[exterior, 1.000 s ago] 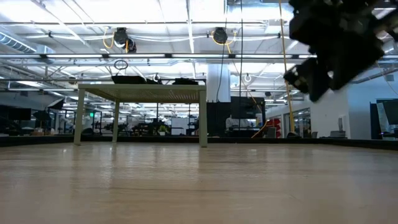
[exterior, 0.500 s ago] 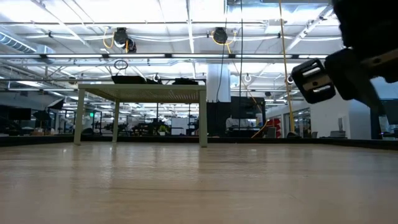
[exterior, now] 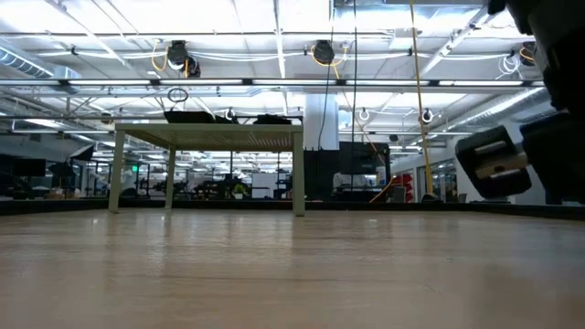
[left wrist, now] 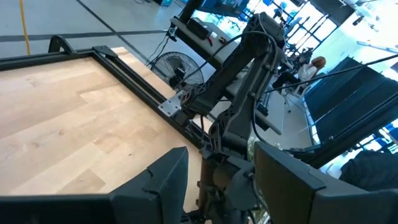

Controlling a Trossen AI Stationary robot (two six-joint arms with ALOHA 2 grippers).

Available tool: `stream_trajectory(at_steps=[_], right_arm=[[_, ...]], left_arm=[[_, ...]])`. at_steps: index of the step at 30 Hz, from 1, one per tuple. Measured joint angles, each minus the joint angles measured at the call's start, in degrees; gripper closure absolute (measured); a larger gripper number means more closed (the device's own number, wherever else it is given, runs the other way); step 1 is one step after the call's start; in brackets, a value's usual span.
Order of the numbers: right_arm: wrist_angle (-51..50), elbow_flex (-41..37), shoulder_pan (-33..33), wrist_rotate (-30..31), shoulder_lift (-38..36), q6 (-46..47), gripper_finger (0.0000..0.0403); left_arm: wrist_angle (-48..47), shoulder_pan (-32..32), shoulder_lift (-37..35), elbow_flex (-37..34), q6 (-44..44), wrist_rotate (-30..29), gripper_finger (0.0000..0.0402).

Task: Pick & Place Mini shaped plates
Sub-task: Stack the square plate on top of the stacked square plates on the shelf

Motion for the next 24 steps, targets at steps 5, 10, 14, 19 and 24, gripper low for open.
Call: stream_trajectory(at_steps=[5, 10, 14, 19, 24], right_arm=[[0.07, 0.00, 0.39, 0.12, 0.16, -0.01, 0.0266], [-0.14, 0.00, 0.36, 1.78, 0.16, -0.04, 0.0308], [-0.56, 0.00, 0.34, 4.44, 0.16, -0.04, 0.0369], [-0.50, 0.00, 0.32, 4.32, 0.07, 0.44, 0.0392], [-1.06, 0.00, -0.60, 4.71, -2.09, 1.47, 0.0400]], left_arm=[[0.00, 0.00, 0.00, 0.00, 0.00, 0.00, 0.0215], [-0.04, 0.00, 0.00, 0.00, 0.14, 0.00, 0.0215], [-0.05, 0.00, 0.00, 0.00, 0.44, 0.00, 0.0215], [-0.11, 0.00, 0.00, 0.00, 1.69, 0.00, 0.0215], [-0.07, -0.02, 0.00, 0.00, 4.00, -0.01, 0.0215]])
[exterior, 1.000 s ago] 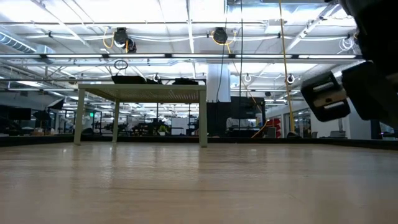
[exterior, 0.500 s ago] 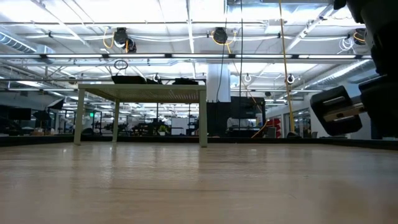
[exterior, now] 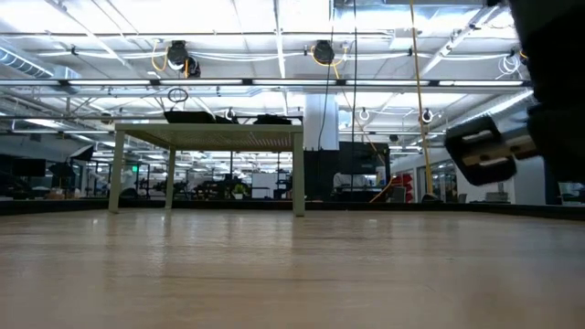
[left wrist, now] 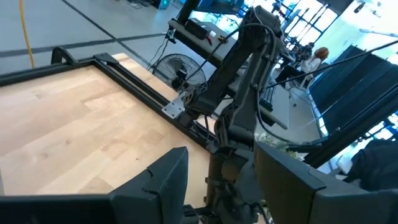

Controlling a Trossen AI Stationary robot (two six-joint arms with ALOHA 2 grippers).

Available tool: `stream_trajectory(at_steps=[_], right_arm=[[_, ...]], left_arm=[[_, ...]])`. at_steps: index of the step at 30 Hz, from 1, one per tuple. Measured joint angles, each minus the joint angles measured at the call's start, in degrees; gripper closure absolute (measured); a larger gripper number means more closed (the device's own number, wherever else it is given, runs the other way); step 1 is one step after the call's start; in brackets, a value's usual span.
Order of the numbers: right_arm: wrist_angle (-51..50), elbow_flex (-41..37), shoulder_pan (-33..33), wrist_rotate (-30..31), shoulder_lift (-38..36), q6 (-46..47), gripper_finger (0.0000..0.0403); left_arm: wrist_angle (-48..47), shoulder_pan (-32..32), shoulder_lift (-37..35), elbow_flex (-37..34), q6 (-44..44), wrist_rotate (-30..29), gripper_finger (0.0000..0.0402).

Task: Pick & Place Mini shaped plates
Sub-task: Stack the square plate on top of the stacked square plates on the shelf

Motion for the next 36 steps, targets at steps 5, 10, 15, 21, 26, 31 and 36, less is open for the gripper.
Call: stream_trajectory(at_steps=[5, 10, 15, 21, 26, 31, 36], right_arm=[[-0.60, 0.00, -3.54, 5.96, -3.64, -1.51, 0.0401], [-0.35, 0.00, -11.24, 7.37, -4.88, -2.70, 0.0402], [0.13, 0.00, -22.08, 8.10, -4.83, 0.11, 0.0402], [0.46, 0.00, -35.11, 11.74, -4.83, 5.83, 0.0402], [-0.43, -0.02, -42.39, 11.74, -3.81, 8.20, 0.0401], [-0.37, -0.02, -45.77, 11.95, -3.43, 9.01, 0.0401], [-0.86, -0.02, -46.82, 11.91, -2.88, 9.67, 0.0400]], left_arm=[[0.03, 0.00, 0.00, 0.00, 3.33, 0.03, 0.0215], [0.06, 0.01, 0.00, 0.00, 7.56, 0.05, 0.0215], [0.03, 0.37, 0.00, 0.00, 12.48, 0.05, 0.0215], [0.06, 1.88, -0.29, 0.00, 17.14, -1.79, 0.0215], [-0.57, 3.77, -1.03, 0.00, 21.70, -3.28, 0.0215], [-2.06, 6.39, -1.90, 0.01, 24.35, -3.51, 0.0215], [-4.35, 8.93, -3.45, 0.02, 25.09, -3.55, 0.0215]])
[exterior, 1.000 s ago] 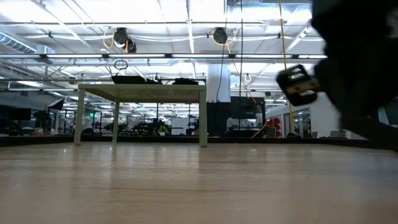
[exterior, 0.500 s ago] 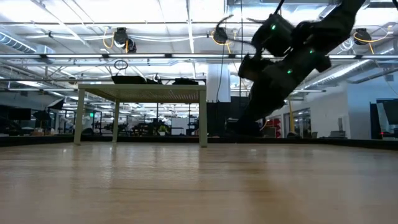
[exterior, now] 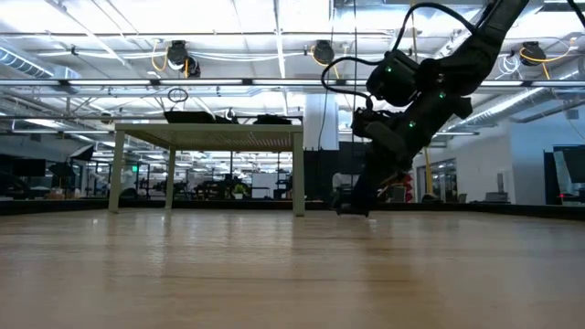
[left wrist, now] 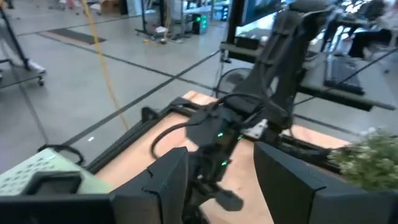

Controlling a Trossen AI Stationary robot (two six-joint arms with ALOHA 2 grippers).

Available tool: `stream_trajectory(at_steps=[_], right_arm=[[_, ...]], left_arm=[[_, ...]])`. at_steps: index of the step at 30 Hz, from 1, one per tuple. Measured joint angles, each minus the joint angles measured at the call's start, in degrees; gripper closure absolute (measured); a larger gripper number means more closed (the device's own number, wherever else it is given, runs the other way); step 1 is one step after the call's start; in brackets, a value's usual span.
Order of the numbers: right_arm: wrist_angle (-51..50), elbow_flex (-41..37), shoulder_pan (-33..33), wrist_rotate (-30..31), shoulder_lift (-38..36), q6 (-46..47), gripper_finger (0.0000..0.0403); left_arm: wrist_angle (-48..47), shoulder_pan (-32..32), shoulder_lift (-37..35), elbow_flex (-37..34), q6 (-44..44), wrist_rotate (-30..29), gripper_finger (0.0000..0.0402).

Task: Pick & Place Mini shaped plates
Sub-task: Stack the square plate on top of the stacked square plates on the shelf

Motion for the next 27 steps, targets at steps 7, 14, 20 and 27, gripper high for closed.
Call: stream_trajectory(at_steps=[7, 14, 20, 27], right_arm=[[-0.05, 0.00, -0.32, -0.21, 0.00, 2.59, 0.0362], [0.67, 0.00, -0.32, -5.17, -0.69, 12.46, 0.0304], [0.61, -0.02, -0.30, -9.42, -7.31, 15.45, 0.0281], [-4.11, 0.01, -1.53, -9.02, -23.11, 15.33, 0.0277]], left_arm=[[-4.88, 4.15, -1.45, -0.04, -1.47, 0.00, 0.0215], [-10.87, 7.97, -2.76, 0.02, -0.09, 0.15, 0.0215], [-18.08, 11.14, -4.22, 0.04, 0.02, 0.57, 0.0215], [-20.64, 14.71, -4.25, -0.02, 0.00, 4.58, 0.0215]])
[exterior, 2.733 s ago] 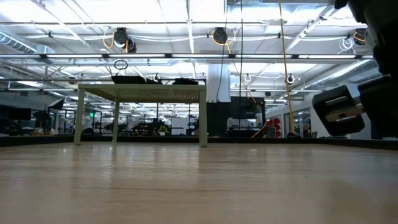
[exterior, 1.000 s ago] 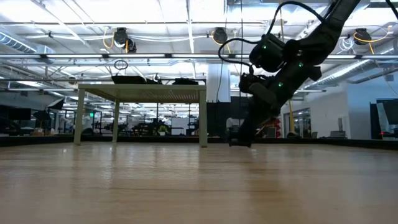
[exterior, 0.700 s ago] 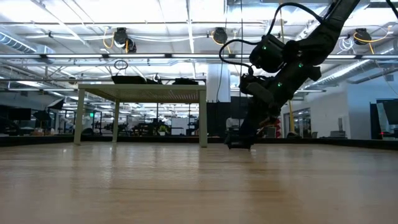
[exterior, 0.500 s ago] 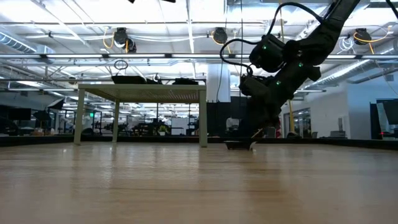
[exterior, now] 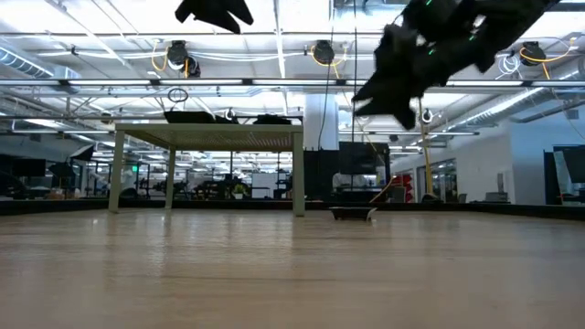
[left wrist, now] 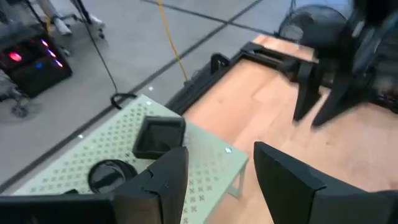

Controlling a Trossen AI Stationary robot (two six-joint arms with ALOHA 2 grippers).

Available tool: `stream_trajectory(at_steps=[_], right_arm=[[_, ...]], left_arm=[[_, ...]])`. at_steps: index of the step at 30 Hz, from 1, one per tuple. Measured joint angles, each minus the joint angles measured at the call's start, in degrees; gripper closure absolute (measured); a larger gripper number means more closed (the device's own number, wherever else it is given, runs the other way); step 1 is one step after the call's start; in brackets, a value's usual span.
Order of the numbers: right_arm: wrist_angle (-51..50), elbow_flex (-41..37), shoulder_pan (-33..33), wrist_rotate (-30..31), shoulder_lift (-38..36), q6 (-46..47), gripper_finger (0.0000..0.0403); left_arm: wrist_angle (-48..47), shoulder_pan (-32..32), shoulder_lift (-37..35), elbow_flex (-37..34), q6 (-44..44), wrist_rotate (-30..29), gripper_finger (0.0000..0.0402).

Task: Pick & Place Mini shaped plates
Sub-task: Stack the square plate on top of the stacked square plates on the shelf

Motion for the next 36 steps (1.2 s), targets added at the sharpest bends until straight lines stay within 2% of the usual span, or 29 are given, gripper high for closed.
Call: stream_trajectory(at_steps=[4, 12, 19, 30, 33, 36], right_arm=[[-5.21, -0.01, -0.71, 2.93, -10.69, -1.41, 0.0277], [-20.36, -0.01, -0.78, 11.41, -28.68, -9.49, 0.0277], [-30.23, -0.01, -0.78, 12.00, -38.92, -10.32, 0.0277], [-29.64, -1.61, -0.75, 11.80, -45.52, -14.40, 0.0277], [-23.15, -6.72, -0.75, 11.78, -47.00, -14.49, 0.0277], [-12.42, -14.28, -0.75, 11.78, -48.11, -12.29, 0.0277]], left_arm=[[-0.05, 1.59, -0.02, 0.00, 0.00, 3.07, 0.0215], [-0.03, 3.05, 0.03, 0.00, -1.89, 3.36, 0.0215], [-0.01, 2.98, 0.03, 0.00, -6.03, 5.04, 0.0215], [0.08, 3.00, 0.03, 0.00, -9.66, 5.23, 0.0215], [0.08, 3.00, 0.03, 0.00, -11.18, 5.23, 0.0215], [0.08, 3.00, 0.03, 0.00, -13.70, 5.45, 0.0215]])
